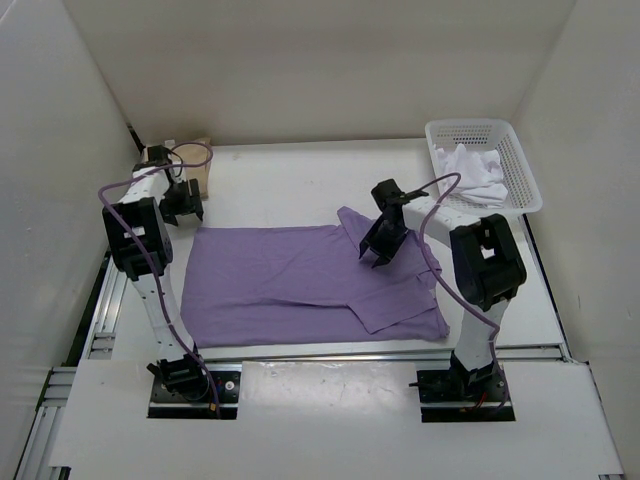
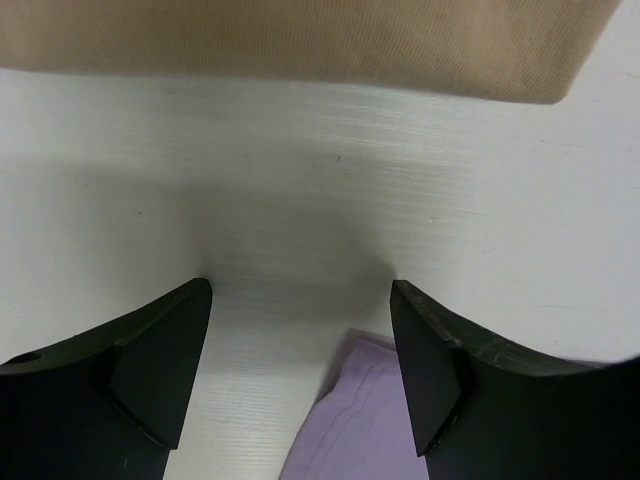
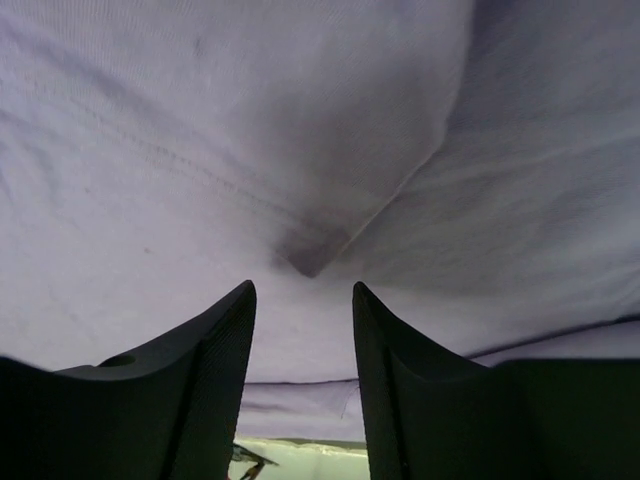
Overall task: Fold and stack the t-shirts
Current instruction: Grap the side of the flattened tshirt furthest away from the robot with both arms
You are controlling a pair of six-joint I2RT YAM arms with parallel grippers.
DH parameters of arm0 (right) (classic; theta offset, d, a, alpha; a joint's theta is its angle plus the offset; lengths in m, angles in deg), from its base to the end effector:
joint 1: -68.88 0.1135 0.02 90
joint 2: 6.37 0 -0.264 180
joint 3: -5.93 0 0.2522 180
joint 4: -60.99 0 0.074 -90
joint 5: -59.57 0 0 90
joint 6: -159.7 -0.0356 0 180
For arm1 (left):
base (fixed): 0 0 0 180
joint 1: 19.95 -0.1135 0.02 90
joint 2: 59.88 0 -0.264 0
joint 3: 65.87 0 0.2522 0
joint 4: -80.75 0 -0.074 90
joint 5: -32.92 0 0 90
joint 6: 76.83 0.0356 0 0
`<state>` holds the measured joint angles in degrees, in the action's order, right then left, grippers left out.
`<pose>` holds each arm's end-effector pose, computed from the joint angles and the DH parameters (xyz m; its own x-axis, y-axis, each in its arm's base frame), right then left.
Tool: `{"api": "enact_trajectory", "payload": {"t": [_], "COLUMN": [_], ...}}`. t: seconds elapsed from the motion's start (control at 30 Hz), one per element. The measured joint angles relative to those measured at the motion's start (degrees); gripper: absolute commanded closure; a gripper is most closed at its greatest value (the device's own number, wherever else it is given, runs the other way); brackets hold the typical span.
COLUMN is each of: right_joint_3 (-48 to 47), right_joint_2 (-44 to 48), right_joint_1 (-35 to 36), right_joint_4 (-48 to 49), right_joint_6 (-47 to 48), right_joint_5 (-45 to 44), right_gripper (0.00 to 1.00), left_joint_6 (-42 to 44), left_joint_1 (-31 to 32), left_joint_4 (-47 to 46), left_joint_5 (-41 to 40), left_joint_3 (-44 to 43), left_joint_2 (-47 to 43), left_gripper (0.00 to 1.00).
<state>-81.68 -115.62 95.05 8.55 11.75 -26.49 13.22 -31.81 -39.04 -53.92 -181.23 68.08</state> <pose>0.3323 0.1660 0.1644 -0.8453 0.5268 -0.0896 0.4891 0.8302 0.2676 0.4515 0.0928 0.1620 -0.9351 -0.1955 -0.2956 -0.1884 0.9807 -0.0524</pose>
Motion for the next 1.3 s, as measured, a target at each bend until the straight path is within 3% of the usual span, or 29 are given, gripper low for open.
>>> {"api": "enact_trajectory", "payload": {"t": [0.7, 0.83, 1.03, 1.17, 1.3], "right_joint_3": [1.6, 1.6, 1.4, -0.3, -1.5], "right_joint_2": [0.5, 0.5, 0.4, -0.8, -1.8], "right_joint_1": [-1.8, -1.8, -2.2, -2.2, -2.2], "right_joint_4": [-0.3, -0.3, -0.3, -0.2, -0.1], "right_joint_6": [-0.1, -0.1, -0.2, -0.4, -0.6], "right_joint_5": [-4.2, -4.2, -4.2, -4.2, -3.8], "right_gripper": [0.48, 0.48, 0.48, 0.49, 0.52], "left_joint_6": [-0.1, -0.1, -0.3, -0.1, -0.2], "left_joint_1": [-0.7, -0.7, -0.5, -0.3, -0.2], "left_joint_4": [3.0, 3.3, 3.9, 4.1, 4.1], "left_joint_5": [11.7, 11.8, 12.2, 12.7, 12.8], "left_joint_3": [5.6, 5.3, 4.0, 4.0, 4.2], "left_joint_2": [-4.0, -3.7, -2.5, -2.2, -2.1], "left_gripper": [0.16, 0.23, 0.48, 0.53, 0.64]}}
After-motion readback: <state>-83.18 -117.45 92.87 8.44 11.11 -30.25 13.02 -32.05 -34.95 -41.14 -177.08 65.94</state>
